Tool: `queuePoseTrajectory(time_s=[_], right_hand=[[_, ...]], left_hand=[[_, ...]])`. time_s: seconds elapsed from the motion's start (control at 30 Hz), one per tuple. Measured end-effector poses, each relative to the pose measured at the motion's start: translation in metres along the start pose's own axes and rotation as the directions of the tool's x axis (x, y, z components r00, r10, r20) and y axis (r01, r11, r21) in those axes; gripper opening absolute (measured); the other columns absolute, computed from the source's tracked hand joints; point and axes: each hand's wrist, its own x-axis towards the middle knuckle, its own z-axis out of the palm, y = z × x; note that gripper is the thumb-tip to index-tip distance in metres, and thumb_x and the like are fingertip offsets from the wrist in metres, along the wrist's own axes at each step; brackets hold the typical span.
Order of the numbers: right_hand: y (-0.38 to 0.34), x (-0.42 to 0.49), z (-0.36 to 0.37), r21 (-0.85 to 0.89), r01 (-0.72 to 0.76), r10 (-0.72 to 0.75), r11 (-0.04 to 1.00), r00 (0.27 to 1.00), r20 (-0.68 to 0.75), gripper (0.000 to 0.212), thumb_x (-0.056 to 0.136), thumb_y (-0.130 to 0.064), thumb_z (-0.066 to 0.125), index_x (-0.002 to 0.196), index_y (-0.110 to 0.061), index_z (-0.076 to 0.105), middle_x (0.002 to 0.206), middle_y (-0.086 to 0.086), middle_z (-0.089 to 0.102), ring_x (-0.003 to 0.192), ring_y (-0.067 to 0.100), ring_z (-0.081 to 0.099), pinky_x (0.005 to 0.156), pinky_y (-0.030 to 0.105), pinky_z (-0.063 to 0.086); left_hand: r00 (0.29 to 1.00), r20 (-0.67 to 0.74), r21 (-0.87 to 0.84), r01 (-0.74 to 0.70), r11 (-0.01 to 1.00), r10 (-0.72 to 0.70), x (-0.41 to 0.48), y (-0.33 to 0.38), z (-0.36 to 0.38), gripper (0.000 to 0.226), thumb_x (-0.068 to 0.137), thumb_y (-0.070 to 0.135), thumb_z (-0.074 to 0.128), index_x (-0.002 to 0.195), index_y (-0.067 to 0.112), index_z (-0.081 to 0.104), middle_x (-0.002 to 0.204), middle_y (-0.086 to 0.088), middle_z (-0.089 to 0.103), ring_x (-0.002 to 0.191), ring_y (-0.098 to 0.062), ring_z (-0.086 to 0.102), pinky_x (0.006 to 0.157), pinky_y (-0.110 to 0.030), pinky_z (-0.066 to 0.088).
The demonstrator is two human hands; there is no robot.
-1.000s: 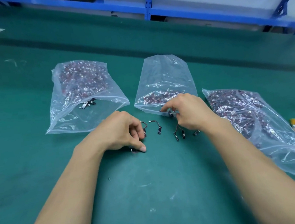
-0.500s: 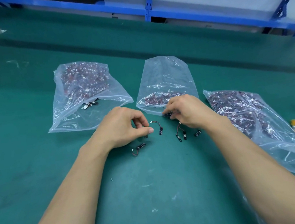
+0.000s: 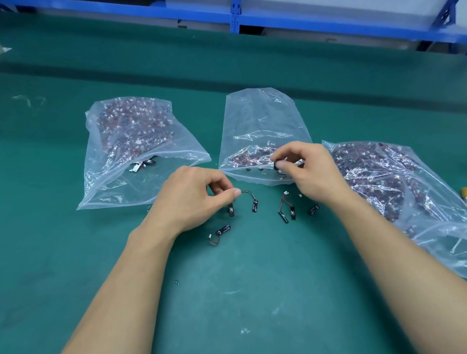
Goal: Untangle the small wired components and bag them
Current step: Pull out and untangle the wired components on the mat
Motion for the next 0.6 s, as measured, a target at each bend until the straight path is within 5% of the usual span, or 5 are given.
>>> queuePoseTrajectory(time_s=[0.17,0.27,0.4,0.6], right_hand=[[-0.003,-0.002,-0.009,0.443,-0.167,0.210,0.881,0.976,-0.051,0.030,0.092,0.000,0.066,0.084,-0.028,0.074,0.073,-0.012,0.068,0.065,0.007,0.060,0.062,0.021,0.052],[-0.009,-0.003,-0.016,0.561,-0.225,0.285,0.797,0.958,-0.019,0.020,0.094,-0.002,0.064,0.089,-0.019,0.073,0.073,-0.008,0.067,0.067,0.009,0.061,0.064,0.025,0.053],[-0.030,-0.015,-0.026,0.547,-0.220,0.233,0.808,0.971,0.047,0.020,0.092,-0.001,0.067,0.087,-0.019,0.075,0.077,-0.004,0.069,0.069,0.012,0.063,0.063,0.024,0.053],[-0.058,-0.059,-0.002,0.391,-0.376,0.205,0.840,0.887,0.413,0.018,0.086,0.003,0.073,0.085,-0.014,0.078,0.071,0.003,0.072,0.065,0.013,0.068,0.061,0.020,0.054]], left_hand=[[1.000,0.002,0.016,0.012,1.000,-0.012,0.001,0.000,0.002,0.018,0.087,0.045,0.072,0.073,0.033,0.072,0.069,0.022,0.067,0.057,0.006,0.051,0.056,-0.023,0.032],[1.000,-0.001,0.011,0.015,1.000,-0.015,0.001,-0.001,0.003,0.019,0.087,0.045,0.072,0.072,0.034,0.071,0.069,0.025,0.067,0.056,0.006,0.050,0.056,-0.023,0.032],[1.000,-0.013,0.002,0.014,1.000,-0.014,0.003,-0.001,0.004,0.020,0.088,0.045,0.071,0.071,0.034,0.071,0.068,0.025,0.067,0.055,0.005,0.050,0.057,-0.024,0.032],[1.000,-0.023,0.028,0.017,0.999,-0.017,0.004,-0.002,0.005,0.019,0.088,0.045,0.071,0.072,0.033,0.071,0.067,0.026,0.066,0.057,0.005,0.051,0.057,-0.024,0.033]])
